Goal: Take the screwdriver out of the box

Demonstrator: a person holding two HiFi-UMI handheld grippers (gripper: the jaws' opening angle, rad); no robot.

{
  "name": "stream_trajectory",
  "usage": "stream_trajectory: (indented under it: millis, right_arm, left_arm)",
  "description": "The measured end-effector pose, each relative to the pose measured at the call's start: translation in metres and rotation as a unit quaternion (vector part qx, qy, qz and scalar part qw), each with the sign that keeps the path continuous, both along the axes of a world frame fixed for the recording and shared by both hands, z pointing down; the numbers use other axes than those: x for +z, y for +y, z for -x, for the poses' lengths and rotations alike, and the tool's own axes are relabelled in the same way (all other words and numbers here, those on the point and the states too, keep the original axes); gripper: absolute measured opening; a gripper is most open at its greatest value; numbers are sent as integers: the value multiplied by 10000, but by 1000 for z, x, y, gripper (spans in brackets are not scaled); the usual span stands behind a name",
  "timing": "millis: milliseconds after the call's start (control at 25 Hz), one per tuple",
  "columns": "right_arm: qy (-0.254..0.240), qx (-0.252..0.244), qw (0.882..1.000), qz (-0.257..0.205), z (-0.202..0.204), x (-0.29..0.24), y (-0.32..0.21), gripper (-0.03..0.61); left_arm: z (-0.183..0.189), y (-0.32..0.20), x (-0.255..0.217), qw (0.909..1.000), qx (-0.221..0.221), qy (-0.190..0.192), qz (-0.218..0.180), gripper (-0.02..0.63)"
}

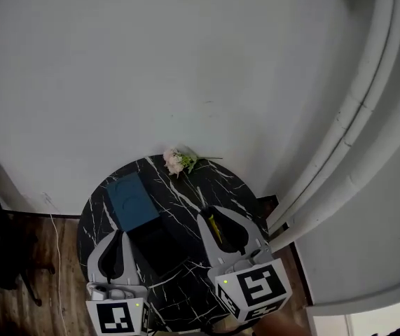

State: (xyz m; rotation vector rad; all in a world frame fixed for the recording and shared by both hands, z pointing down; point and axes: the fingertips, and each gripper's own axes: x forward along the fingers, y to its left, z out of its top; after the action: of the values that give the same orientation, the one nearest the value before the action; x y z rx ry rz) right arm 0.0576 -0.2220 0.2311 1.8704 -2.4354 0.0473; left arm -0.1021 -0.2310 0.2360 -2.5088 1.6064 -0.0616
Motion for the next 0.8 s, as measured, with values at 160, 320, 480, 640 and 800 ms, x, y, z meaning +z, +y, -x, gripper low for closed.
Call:
stream_trajectory:
  millis: [160, 320, 480, 640, 800]
  right_arm:
    - [11, 117, 9999, 72, -22, 9, 11, 95]
    - [25, 255, 9992, 299, -39, 29, 13, 95]
    - [54, 377, 9976, 572, -48, 58, 10, 95]
    - [-28, 464, 9944, 945, -51, 96, 9, 95]
    - [-80, 535, 9904, 1272, -50, 135, 9, 95]
  left_arm:
    - [-23, 5, 0, 9998, 145, -58, -78, 1]
    - [-40, 4, 5, 9995, 287, -116, -26, 1]
    - [-47, -2, 11, 9991, 395, -158, 57, 0]
    - [-50, -8, 23, 9983, 495, -246, 200, 2]
    - [-51, -14, 38, 9970, 604, -331, 349, 1]
